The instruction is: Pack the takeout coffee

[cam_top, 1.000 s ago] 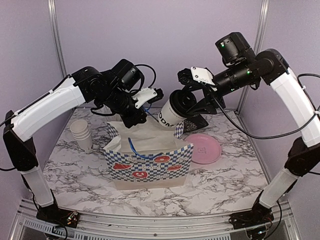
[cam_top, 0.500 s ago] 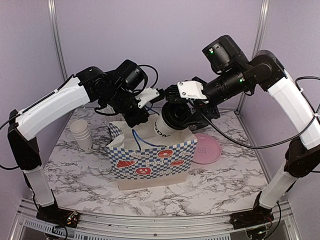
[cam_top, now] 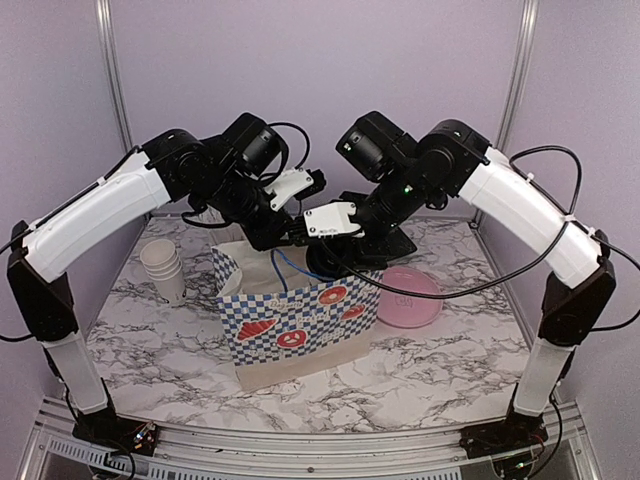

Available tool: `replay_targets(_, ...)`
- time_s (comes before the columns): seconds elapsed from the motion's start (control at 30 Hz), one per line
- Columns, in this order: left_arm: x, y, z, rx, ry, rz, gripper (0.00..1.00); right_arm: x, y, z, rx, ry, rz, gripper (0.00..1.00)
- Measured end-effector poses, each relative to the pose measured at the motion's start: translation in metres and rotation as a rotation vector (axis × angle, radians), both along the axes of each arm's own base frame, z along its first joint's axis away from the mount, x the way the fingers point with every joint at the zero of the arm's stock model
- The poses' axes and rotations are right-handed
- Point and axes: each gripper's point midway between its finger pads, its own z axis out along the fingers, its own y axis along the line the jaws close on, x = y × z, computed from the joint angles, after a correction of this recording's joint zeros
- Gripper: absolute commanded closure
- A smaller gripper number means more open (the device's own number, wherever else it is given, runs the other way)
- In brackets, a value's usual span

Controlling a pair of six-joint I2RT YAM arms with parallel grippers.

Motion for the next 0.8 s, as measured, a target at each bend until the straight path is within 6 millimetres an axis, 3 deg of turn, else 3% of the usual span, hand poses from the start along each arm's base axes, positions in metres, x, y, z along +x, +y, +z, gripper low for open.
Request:
replay_targets(0.07,0.0,0.002,0.004,-0.007,-0.008,0.009,0.46,-0.003,0.001,-0.002,-0.01,-0.005,-0.001,0.43)
replay_targets(0.2,-0.004,0.009,0.022,-0.044,-0.029,0.025,0.37,-0.021,-0.007,-0.012,-0.063,-0.015,0.012,0.43)
replay_targets(0.43,-0.026,0.043,0.094,-0.218,-0.142,0.068,0.24,-0.048,-0.013,-0.021,-0.111,-0.027,0.051,0.43)
replay_targets(0.53,-0.027,0.06,0.109,-0.257,-0.196,0.115,0.24,-0.056,-0.018,-0.018,-0.101,-0.025,0.057,0.43)
replay_targets(0.63,-0.014,0.066,0.103,-0.252,-0.213,0.171,0.24,-0.07,-0.027,-0.021,-0.104,-0.023,0.075,0.44)
replay_targets(0.8,0.019,0.063,0.051,-0.177,-0.155,0.264,0.25,-0.099,-0.041,-0.037,-0.149,-0.025,0.139,0.44)
